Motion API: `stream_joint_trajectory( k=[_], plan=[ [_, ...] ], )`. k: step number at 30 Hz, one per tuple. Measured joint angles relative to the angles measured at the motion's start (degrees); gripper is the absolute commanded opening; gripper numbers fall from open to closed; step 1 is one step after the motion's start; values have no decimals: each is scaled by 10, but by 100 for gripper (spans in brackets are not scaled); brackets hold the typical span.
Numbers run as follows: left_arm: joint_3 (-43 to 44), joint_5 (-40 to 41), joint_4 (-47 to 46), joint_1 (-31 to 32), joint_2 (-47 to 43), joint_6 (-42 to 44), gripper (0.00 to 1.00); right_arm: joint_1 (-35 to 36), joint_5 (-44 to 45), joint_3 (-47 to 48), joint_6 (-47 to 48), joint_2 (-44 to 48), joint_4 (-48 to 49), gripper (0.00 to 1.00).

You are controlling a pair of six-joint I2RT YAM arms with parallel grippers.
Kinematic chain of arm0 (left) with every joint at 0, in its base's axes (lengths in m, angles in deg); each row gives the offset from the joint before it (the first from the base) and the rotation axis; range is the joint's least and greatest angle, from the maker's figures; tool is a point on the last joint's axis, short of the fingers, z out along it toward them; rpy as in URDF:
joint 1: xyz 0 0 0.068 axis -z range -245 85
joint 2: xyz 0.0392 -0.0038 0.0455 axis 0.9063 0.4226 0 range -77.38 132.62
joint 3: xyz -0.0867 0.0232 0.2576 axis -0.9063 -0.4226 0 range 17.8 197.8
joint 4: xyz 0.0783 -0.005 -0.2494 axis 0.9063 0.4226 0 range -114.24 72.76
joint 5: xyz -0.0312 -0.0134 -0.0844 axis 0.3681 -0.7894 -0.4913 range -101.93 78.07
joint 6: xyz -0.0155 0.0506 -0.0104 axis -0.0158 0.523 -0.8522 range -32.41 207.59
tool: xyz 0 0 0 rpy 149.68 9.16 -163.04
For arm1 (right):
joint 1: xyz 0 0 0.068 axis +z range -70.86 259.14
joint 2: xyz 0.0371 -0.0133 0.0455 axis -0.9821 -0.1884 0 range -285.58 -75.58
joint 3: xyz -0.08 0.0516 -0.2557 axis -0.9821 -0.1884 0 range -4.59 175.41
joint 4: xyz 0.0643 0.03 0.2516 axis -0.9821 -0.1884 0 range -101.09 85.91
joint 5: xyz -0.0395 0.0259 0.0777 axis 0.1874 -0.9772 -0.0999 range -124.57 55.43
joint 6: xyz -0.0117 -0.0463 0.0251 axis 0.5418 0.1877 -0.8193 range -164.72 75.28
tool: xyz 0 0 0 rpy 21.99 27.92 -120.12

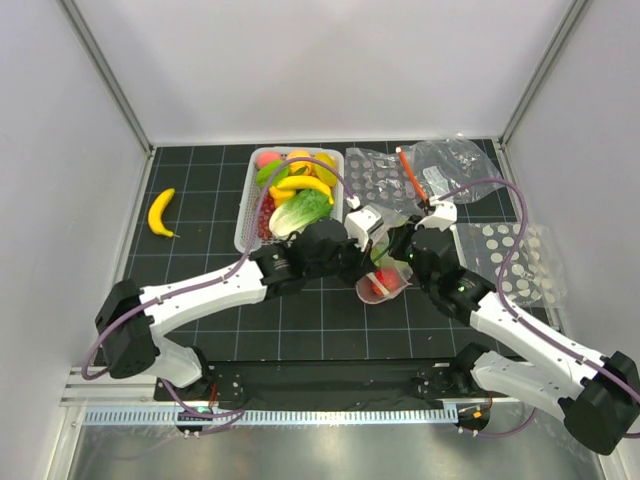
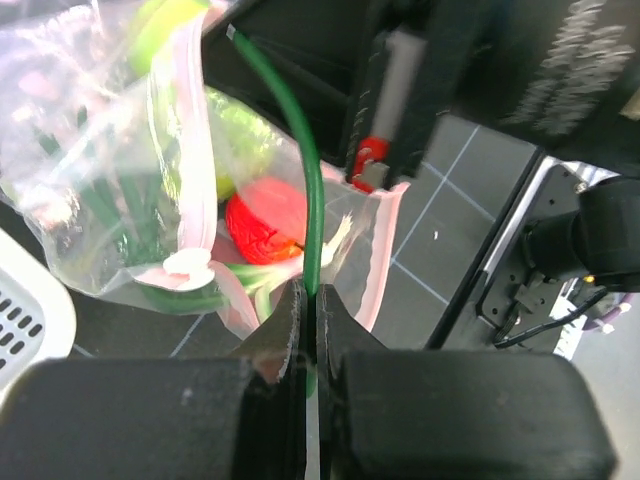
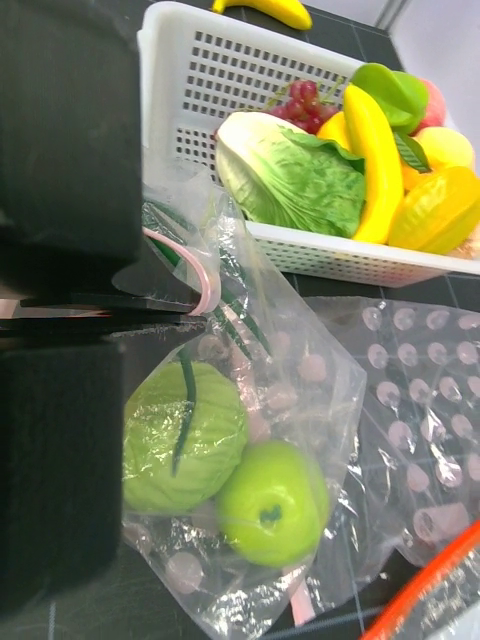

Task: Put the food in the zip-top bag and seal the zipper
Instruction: Place the fake vegetable in the zipper food storage bag.

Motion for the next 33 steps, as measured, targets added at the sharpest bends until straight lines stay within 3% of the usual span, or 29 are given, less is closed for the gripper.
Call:
stream_joint_trajectory(
  k=[18, 27, 33],
  plan=[
    [121, 121, 163, 2, 105, -2, 0, -3, 28, 0, 20, 42, -30, 1],
    [143, 121, 205, -1, 130, -7, 0, 4, 25, 0, 27, 44, -29, 1],
    [143, 113, 206, -1, 130, -28, 0, 75, 12, -1, 48, 47, 9, 1]
  ],
)
